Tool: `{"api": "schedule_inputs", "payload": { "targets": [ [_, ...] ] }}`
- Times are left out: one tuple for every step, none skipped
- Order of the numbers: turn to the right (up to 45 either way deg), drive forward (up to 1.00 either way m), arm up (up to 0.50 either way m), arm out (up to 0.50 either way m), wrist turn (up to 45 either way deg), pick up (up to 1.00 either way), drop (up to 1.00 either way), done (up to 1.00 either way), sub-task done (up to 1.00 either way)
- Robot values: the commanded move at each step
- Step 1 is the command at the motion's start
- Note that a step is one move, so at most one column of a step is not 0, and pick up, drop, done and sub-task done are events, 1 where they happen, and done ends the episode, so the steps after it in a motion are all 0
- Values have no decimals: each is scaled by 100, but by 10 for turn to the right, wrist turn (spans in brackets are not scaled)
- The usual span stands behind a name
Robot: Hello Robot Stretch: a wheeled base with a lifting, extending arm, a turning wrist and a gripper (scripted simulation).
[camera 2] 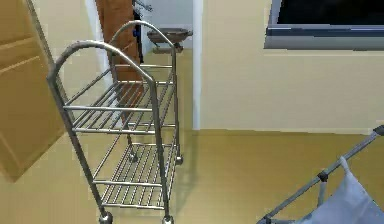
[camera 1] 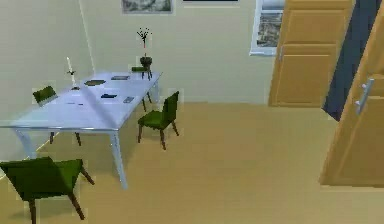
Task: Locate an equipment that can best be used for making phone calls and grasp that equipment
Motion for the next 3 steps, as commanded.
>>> {"api": "schedule_inputs", "payload": {
  "targets": [
    [0,100,0,0,0,0,0,0,0],
    [0,30,0,0,0,0,0,0,0],
    [-450,0,0,0,0,0,0,0,0]
  ]
}}
